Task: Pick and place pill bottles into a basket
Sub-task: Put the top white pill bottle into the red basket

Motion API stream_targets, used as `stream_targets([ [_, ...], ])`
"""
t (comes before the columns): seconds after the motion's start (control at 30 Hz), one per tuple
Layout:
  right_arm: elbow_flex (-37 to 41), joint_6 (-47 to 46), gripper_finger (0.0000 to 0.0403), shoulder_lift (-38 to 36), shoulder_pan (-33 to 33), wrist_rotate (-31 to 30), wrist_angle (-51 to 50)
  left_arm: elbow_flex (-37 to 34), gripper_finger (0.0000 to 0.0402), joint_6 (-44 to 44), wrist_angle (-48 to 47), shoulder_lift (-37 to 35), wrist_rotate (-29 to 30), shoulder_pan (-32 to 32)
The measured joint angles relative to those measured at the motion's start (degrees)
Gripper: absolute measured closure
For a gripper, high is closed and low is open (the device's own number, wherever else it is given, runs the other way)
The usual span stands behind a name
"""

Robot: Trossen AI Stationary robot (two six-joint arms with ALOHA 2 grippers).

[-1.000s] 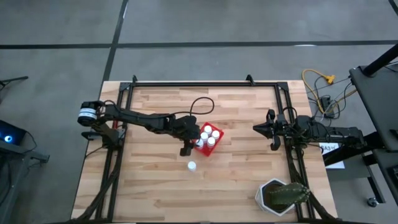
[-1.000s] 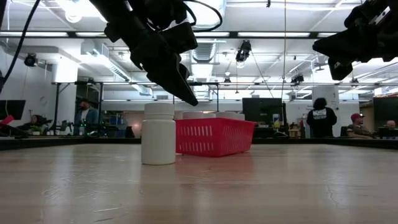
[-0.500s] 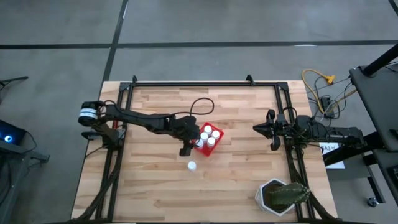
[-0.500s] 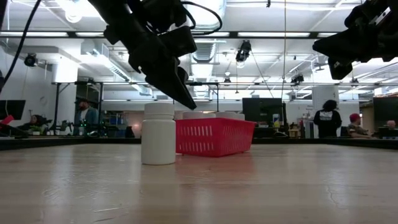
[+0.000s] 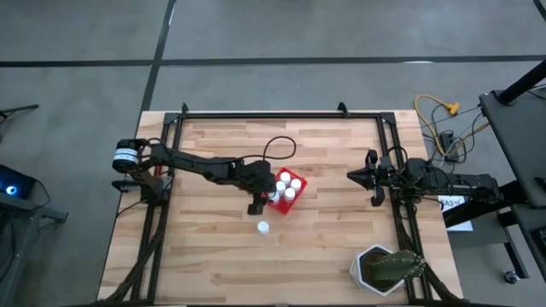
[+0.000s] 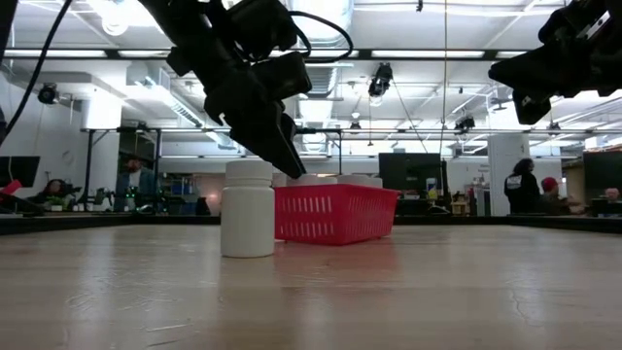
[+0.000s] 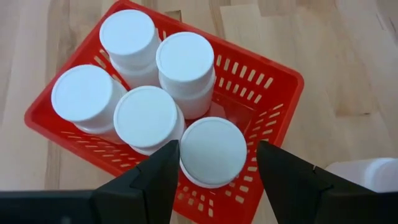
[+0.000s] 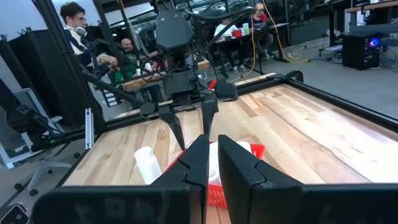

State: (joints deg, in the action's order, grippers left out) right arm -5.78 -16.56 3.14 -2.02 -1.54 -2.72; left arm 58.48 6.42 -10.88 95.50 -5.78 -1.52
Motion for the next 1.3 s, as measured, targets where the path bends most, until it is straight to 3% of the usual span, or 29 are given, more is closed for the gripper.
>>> stream_targets([
  [1.07, 0.0, -0.3, 0.0376, 0.0, 0.0, 0.0, 0.0, 1.8, 0.0206, 0.0, 0.4, 3.1, 0.6, 0.0],
  [1.3, 0.0, 0.1, 0.0376, 0.0, 0.0, 0.0, 0.0, 1.5, 0.0252, 0.0, 0.4, 3.1, 0.1, 0.0],
])
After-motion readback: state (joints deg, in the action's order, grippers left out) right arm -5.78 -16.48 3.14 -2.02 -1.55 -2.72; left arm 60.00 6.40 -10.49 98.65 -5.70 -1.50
